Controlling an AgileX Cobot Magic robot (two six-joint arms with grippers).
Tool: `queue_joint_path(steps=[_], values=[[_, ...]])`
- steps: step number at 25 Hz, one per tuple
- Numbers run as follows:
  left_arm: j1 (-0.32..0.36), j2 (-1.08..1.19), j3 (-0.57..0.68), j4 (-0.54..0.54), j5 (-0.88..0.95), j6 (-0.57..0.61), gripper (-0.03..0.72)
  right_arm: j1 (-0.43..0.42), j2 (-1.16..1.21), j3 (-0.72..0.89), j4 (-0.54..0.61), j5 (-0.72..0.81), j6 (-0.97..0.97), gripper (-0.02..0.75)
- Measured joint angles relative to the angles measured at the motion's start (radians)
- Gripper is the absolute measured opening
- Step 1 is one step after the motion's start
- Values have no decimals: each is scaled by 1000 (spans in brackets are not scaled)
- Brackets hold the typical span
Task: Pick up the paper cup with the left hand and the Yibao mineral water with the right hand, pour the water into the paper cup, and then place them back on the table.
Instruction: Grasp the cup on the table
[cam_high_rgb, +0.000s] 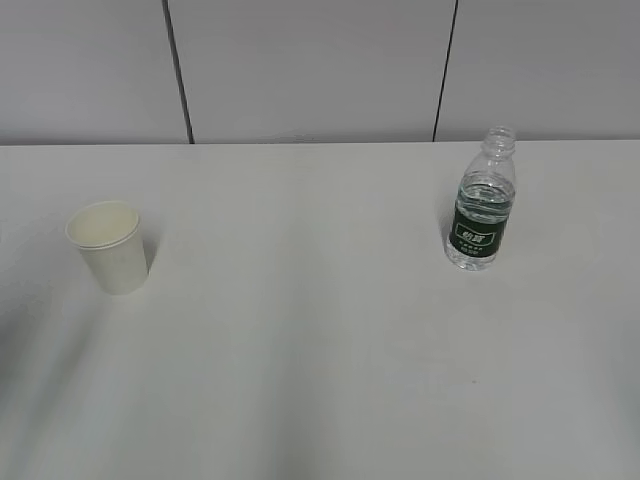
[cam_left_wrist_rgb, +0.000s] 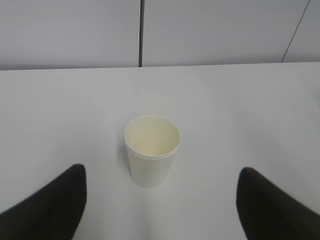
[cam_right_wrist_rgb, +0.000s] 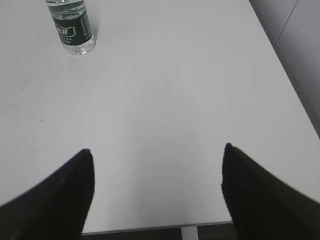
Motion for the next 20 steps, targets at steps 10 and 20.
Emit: queue_joint_path(steps=[10,20], values=[[-7,300,89,-3,-371,0,603,0,0,0,0,0,0,586],[-7,598,89,1,-647,0,609,0,0,0,0,0,0,586]])
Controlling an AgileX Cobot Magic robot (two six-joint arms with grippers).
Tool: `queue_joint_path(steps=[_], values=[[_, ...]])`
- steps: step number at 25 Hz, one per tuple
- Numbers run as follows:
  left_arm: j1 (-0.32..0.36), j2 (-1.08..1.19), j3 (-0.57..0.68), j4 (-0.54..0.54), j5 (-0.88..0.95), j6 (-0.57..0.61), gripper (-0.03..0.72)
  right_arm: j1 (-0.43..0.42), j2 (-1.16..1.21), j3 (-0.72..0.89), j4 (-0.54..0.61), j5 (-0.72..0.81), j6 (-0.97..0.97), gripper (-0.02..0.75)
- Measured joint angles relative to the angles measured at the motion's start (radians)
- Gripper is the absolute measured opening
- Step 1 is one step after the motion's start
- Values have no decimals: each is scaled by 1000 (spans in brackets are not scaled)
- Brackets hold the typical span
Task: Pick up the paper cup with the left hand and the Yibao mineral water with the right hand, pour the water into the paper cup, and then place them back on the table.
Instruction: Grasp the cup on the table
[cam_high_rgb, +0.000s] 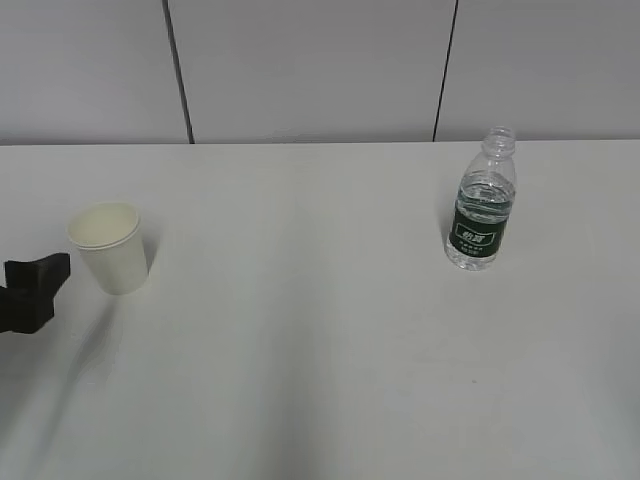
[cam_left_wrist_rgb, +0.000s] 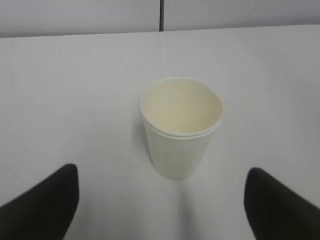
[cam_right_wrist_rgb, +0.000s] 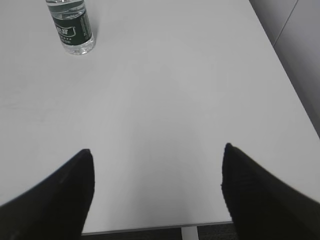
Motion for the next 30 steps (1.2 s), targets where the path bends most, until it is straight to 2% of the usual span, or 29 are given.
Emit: queue_joint_path(steps=[11,15,30], values=[[0,315,-28,60,-275,-34,596,0,0,0,0,0,0,586],[0,396,-74,108,-312,-34,629,0,0,0,0,0,0,586],[0,595,-199,61,-409,-50,645,0,0,0,0,0,0,586]])
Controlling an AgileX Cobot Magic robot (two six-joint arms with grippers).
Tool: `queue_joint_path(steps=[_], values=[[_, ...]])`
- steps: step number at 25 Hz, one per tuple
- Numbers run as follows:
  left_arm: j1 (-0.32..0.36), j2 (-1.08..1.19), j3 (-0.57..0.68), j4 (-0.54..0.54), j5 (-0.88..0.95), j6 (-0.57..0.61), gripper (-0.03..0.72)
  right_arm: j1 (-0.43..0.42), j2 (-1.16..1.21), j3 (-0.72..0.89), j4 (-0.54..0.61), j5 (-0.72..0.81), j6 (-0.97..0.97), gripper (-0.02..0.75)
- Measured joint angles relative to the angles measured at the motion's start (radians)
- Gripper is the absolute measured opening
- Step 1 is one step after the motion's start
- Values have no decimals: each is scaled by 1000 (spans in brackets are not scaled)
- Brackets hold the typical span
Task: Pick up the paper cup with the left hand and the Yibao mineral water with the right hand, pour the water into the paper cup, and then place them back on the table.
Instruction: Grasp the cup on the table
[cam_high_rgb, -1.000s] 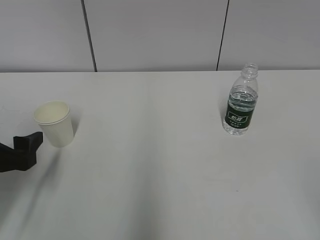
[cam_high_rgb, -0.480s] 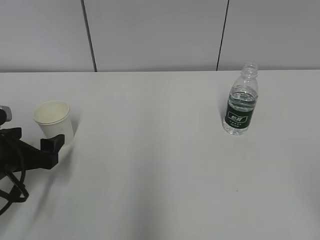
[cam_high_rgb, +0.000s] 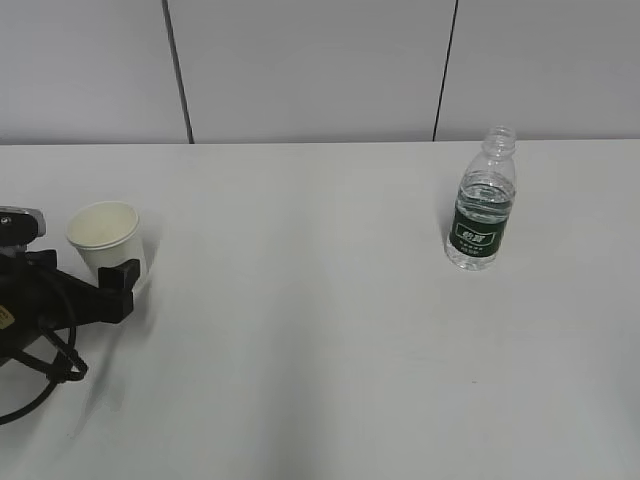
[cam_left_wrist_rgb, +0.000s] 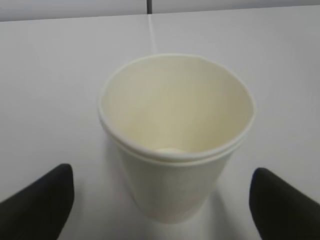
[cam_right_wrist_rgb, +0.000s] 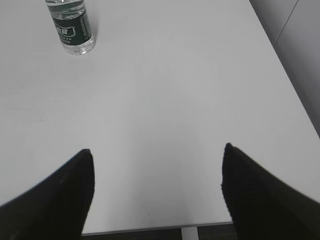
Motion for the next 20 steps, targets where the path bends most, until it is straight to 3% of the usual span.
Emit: queue_joint_path(steps=[20], values=[[0,129,-154,-24,-44,0,643,0,0,0,2,0,0,586]])
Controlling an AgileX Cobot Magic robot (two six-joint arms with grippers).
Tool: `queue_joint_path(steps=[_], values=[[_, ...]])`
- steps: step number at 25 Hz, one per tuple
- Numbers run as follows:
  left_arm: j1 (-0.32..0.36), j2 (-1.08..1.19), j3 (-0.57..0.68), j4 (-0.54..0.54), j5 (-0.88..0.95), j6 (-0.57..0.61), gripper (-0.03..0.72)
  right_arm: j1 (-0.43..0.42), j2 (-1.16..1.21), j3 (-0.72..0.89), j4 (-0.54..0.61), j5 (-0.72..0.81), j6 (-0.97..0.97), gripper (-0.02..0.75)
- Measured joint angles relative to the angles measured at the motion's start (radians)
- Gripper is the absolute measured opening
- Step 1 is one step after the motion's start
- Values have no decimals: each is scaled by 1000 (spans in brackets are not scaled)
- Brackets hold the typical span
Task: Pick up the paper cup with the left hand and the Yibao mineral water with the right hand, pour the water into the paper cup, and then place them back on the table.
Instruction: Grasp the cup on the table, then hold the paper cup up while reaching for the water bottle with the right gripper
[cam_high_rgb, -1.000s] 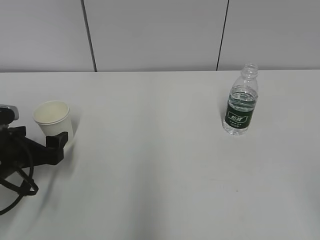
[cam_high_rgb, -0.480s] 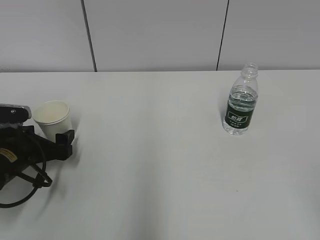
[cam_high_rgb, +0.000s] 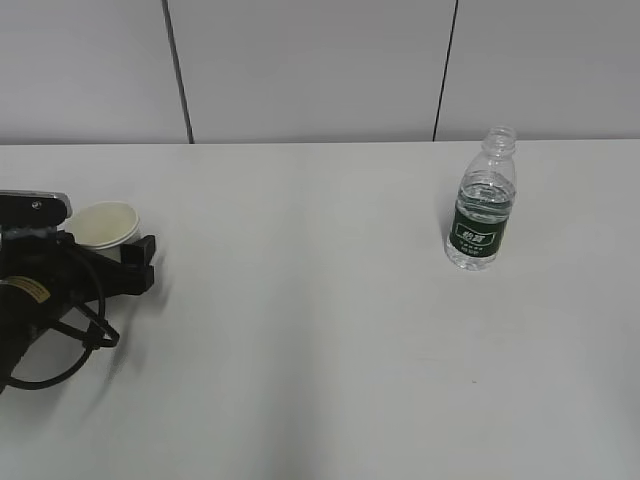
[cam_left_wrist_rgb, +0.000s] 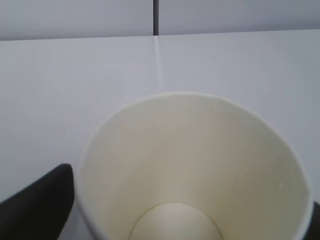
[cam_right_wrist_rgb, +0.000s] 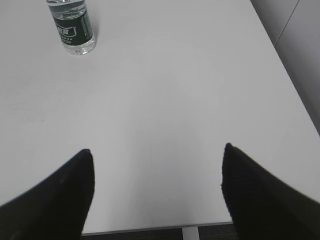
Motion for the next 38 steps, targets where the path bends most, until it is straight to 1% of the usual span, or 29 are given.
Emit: queue_joint_path(steps=[5,14,18,23,27,31,33,36,38], values=[[0,0,0,-4,0,0,641,0,0,0,0,0,0,586],[0,0,0,-4,11,0,605,0,0,0,0,0,0,586],[0,0,0,3,8,0,550,0,0,0,0,0,0,586],[0,0,0,15,-1,0,462,0,0,0,0,0,0,586],[0,0,0,34,-13,0,430,0,0,0,0,0,0,586],[0,-1,0,93,-15,-4,426,0,0,0,0,0,0,586],[0,-10,0,132,-15,-26,426,0,0,0,0,0,0,586],[0,-52,8,179,-14,-42,426,0,0,-2,13,0,0,586],[0,-96,20,211,-3,-45,426,0,6,-15,32,-27,0,586]])
